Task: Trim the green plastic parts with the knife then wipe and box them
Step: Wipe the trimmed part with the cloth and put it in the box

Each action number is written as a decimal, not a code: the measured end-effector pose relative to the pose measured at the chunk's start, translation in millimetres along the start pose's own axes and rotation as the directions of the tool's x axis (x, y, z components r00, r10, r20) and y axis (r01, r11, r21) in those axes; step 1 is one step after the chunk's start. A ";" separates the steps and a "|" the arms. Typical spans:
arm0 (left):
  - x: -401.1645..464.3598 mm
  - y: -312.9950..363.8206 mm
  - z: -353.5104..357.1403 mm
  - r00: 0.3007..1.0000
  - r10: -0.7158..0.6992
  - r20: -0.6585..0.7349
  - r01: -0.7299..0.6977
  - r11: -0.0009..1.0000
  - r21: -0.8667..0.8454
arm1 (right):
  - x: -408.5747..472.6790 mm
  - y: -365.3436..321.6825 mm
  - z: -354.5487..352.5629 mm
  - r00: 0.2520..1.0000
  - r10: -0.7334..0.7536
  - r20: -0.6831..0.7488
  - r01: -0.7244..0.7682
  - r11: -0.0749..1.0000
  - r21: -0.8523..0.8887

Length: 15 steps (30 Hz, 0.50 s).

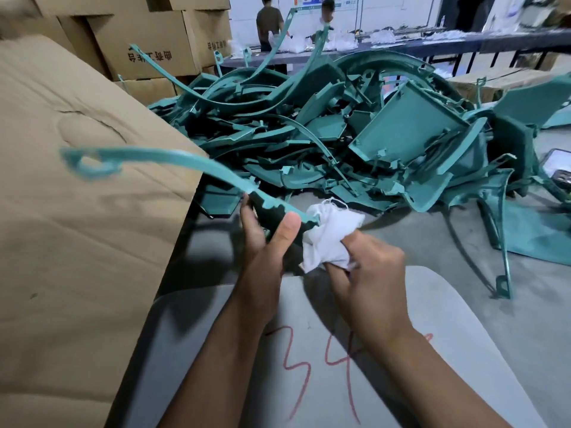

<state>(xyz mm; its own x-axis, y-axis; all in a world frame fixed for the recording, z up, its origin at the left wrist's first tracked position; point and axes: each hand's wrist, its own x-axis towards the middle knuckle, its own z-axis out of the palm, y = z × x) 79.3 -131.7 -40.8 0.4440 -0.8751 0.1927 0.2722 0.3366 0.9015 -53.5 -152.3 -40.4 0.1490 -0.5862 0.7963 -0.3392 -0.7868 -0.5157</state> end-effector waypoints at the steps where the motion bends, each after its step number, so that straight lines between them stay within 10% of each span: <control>1: -1.8 1.7 0.2 1.000 0.005 0.009 -0.004 0.999 -0.049 | 0.8 0.4 -0.5 0.999 -0.037 0.010 0.036 0.999 0.014; 6: 1.1 12.2 -4.2 0.997 -0.069 0.045 0.079 0.957 -0.279 | 3.5 9.4 -6.2 0.980 -0.146 0.135 0.120 0.975 0.188; 11: 2.9 18.2 -11.9 0.988 -0.130 0.084 0.154 0.897 -0.416 | 0.4 19.7 2.4 0.874 0.481 0.072 -0.460 0.768 0.446; 15: -3.7 8.1 1.2 0.982 -0.135 0.132 0.168 0.943 -0.288 | 0.6 32.0 12.5 0.708 0.662 0.247 -0.693 0.582 0.425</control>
<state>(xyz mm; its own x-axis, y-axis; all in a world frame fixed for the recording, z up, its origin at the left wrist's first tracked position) 78.8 -126.2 -33.8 0.2864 -0.9507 0.1193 0.5772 0.2705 0.7705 -52.7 -180.2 -60.4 0.1105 -0.9834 0.1439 0.0939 -0.1338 -0.9865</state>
